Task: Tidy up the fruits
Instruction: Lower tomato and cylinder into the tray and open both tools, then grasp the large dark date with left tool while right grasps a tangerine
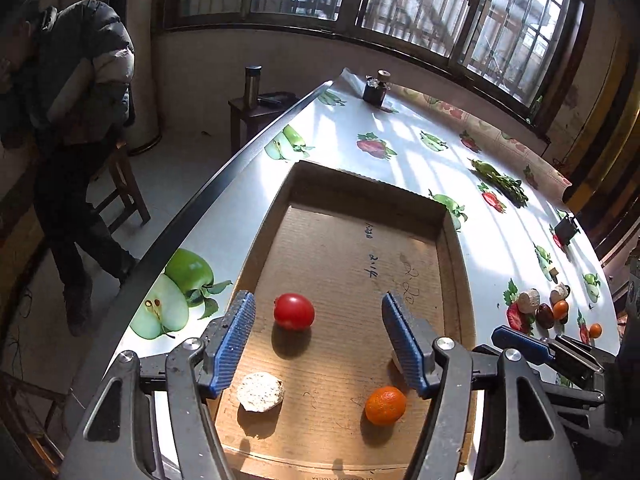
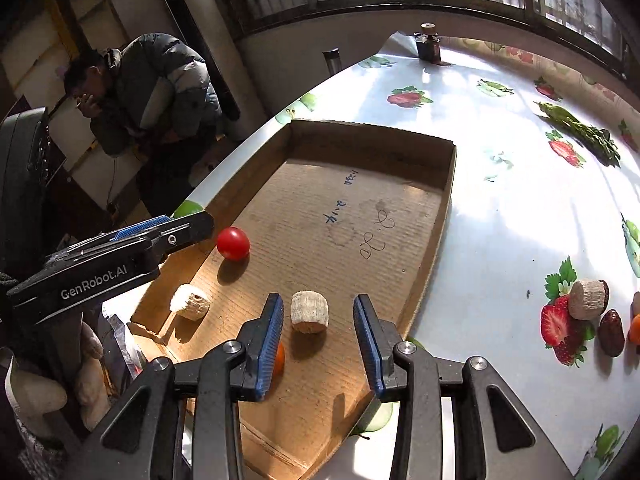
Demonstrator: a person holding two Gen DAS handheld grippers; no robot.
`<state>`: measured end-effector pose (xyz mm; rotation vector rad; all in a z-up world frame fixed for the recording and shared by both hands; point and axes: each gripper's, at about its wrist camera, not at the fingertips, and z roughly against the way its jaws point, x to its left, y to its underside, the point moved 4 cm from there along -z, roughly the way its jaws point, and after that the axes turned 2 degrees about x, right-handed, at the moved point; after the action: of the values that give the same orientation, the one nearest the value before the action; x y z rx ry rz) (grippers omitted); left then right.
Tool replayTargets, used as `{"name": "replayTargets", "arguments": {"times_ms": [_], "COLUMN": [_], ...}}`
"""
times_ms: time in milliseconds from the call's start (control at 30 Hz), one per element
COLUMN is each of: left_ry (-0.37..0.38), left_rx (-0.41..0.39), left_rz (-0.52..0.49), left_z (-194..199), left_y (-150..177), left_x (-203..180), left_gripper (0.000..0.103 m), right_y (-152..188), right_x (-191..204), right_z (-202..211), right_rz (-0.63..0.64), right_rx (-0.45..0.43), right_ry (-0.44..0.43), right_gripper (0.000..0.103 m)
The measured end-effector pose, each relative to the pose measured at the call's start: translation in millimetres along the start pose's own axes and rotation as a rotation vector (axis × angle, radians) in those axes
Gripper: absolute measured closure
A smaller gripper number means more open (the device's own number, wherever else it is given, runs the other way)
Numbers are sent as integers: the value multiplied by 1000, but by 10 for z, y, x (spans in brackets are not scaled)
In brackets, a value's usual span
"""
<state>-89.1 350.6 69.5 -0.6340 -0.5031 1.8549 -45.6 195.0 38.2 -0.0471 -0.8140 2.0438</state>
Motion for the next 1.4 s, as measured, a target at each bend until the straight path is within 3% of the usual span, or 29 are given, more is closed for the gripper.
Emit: {"name": "replayTargets", "arguments": {"times_ms": [167, 300, 500, 733, 933, 1100, 1200, 1333, 1400], "left_ry": [115, 184, 237, 270, 330, 328, 312, 301, 289], "left_rx": [-6, 18, 99, 179, 240, 260, 267, 238, 213], "left_rz": [-85, -183, -267, -302, -373, -407, -391, -386, -399], "left_z": [144, 64, -245, -577, -843, -1103, -1272, -1355, -1368], "left_y": [63, 175, 403, 620, 843, 876, 841, 799, 810], "left_x": [-642, -1257, -1936, -2365, -2853, -3139, -3206, -3292, -3331], "left_gripper": [30, 30, 30, 30, 30, 30, 31, 31, 37], "right_y": [197, 429, 957, 1429, 1443, 1369, 1340, 1385, 1416], "right_x": [-631, -1388, -2524, -3403, -3663, -3860, -3972, -4084, -4134], "right_z": [582, 1134, 1790, 2192, 2009, 1974, 1916, 1843, 1822], "right_rz": [-85, -195, -411, -593, -636, -664, -678, -678, -679], "right_rx": [-65, -120, -157, -182, -158, -194, -183, -171, -169], "right_ry": [75, 196, 340, 405, 362, 440, 439, 483, 492], "right_gripper": [58, 58, 54, 54, 55, 55, 55, 54, 53]}}
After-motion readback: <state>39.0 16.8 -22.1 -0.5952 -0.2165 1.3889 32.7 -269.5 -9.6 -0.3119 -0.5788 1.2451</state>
